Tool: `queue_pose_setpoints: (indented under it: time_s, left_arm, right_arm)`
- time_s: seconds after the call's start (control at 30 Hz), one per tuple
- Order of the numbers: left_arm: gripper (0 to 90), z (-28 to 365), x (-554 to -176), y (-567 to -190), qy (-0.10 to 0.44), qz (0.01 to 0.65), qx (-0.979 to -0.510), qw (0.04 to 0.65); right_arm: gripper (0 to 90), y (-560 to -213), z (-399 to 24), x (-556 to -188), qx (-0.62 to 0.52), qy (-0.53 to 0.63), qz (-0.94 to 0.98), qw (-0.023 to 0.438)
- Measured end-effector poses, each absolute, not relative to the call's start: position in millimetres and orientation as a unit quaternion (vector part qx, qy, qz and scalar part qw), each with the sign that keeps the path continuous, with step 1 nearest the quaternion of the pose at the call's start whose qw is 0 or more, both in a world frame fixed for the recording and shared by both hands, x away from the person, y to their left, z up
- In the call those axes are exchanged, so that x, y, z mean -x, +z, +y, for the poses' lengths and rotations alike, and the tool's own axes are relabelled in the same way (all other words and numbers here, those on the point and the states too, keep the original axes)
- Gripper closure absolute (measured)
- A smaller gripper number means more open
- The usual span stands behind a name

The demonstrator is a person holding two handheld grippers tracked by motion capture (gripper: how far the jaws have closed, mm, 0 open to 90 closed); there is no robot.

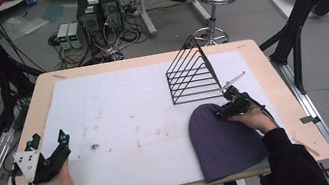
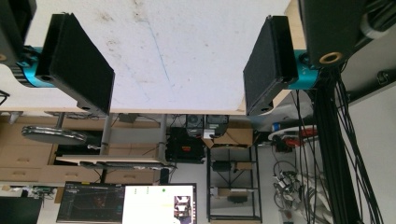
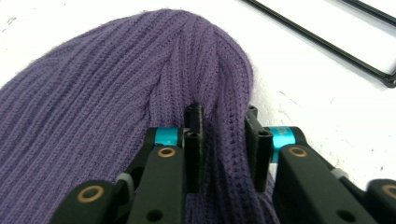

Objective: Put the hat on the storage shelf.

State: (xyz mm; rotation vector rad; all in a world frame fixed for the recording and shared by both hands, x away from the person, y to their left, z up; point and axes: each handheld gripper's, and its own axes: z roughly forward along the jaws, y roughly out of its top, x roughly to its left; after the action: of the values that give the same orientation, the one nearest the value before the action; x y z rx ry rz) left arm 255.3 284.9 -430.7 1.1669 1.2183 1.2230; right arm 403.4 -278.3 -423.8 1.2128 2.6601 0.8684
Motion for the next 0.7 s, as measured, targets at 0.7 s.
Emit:
queue_pose_setpoints:
  time_s: [0.7]
  left_arm:
    - [25.1, 284.8, -255.8, -430.9, 0.506, 0.504, -0.486, 0.504]
  right_arm:
    - [78.7, -412.1, -281.9, -391.0, -0.385, 0.339, 0.856, 0.066]
